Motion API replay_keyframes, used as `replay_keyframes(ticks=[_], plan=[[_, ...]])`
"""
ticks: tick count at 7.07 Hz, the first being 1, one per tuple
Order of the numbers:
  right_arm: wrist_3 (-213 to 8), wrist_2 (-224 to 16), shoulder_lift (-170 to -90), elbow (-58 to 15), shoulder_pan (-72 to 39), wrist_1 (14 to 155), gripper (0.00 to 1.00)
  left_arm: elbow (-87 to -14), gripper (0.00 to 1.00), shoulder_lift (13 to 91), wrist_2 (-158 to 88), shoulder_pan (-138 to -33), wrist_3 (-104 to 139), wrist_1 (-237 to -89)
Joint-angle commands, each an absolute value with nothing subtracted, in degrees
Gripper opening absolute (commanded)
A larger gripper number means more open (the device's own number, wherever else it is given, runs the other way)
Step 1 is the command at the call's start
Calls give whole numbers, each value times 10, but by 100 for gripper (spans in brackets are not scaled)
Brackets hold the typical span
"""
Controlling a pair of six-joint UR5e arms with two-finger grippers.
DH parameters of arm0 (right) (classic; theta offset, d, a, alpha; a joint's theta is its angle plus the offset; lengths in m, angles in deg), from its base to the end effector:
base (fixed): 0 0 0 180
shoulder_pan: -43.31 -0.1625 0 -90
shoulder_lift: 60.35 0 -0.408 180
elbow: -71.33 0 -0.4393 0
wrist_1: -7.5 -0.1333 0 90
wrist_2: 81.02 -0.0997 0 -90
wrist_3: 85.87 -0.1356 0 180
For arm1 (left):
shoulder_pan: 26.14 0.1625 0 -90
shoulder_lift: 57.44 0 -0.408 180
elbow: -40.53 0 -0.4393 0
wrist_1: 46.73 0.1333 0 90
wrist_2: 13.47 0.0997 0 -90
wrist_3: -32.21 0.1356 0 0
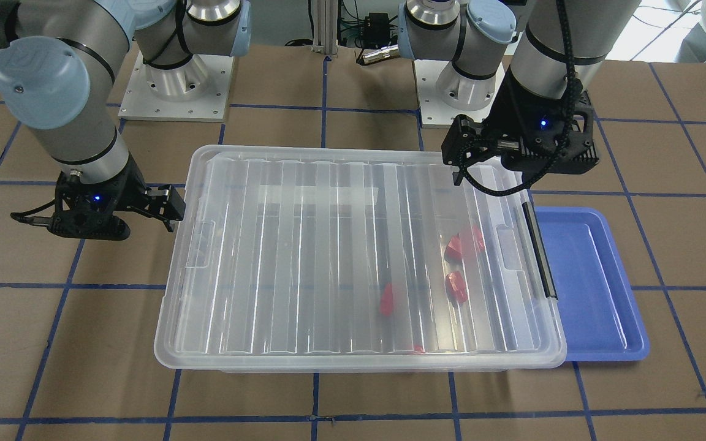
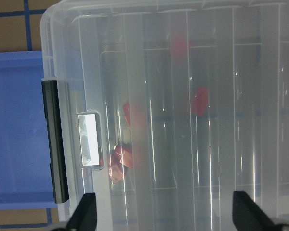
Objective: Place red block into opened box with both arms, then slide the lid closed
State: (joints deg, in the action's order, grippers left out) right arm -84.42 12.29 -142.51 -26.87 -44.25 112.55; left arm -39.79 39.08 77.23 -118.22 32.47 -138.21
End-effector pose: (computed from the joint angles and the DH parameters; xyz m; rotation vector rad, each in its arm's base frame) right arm 0.1009 -0.5800 0.3082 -0.0259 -3.0842 -0.0297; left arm -0.1529 -0.5834 0.4595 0.0636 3.1289 -0.0462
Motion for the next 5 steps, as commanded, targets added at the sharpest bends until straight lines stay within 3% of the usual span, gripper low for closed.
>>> replay_keyframes(ticks=[1,3,5], plan=[[-845,127,-1437,-179,-445,1029,100,-396,100,391,772,-1182,325,-1382],[-846,112,-1478,-100,-466,879,100,-395,100,394,773,-1183,325,-1381],[-859,109,-1477,-102,-488,884,100,-396,100,391,772,-1183,325,-1381]])
